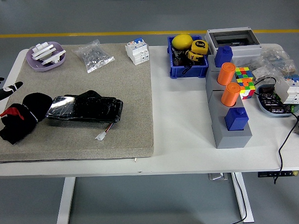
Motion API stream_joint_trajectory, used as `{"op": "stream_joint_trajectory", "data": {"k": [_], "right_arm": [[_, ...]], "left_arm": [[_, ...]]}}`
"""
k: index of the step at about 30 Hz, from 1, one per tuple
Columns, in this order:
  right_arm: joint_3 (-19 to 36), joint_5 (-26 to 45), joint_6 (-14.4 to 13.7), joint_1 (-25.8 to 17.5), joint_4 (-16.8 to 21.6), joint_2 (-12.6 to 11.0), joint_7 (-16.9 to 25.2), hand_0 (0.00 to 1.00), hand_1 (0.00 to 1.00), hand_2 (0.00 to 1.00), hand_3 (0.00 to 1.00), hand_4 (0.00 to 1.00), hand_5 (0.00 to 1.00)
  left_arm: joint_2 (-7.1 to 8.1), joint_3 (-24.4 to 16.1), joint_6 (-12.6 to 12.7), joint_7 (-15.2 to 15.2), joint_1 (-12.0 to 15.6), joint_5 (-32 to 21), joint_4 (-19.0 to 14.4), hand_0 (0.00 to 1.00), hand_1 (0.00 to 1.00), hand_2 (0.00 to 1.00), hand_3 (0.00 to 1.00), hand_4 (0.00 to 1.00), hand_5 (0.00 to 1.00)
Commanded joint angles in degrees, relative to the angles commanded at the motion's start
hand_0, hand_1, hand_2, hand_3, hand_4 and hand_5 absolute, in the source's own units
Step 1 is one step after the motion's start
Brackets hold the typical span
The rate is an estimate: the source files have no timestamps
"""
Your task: Pick the rag up,wipe the panel,place it on the desk
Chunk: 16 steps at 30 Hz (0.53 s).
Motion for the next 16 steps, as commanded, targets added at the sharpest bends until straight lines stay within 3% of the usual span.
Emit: {"op": "stream_joint_trajectory", "data": {"k": [7,12,16], "right_arm": [[0.0,0.3,-0.1,-0.2,-0.1,0.2,0.0,0.713,0.523,0.638,0.627,0.998,0.555],[0.0,0.2,-0.1,-0.3,-0.1,0.4,0.1,0.713,0.523,0.64,0.627,0.998,0.556],[0.1,0.0,-0.2,-0.3,-0.2,0.6,0.0,0.713,0.523,0.64,0.627,0.998,0.556]], "left_arm": [[-1.0,-6.4,0.6,-5.3,3.0,-9.1,-5.6,0.833,0.822,0.803,0.761,0.998,0.623],[-1.67,-7.8,0.0,-7.1,4.5,-13.6,-7.8,0.829,0.809,0.786,0.754,0.998,0.635],[-3.04,-8.9,-0.5,-9.3,6.2,-15.7,-9.9,0.829,0.809,0.786,0.754,0.998,0.635]]}}
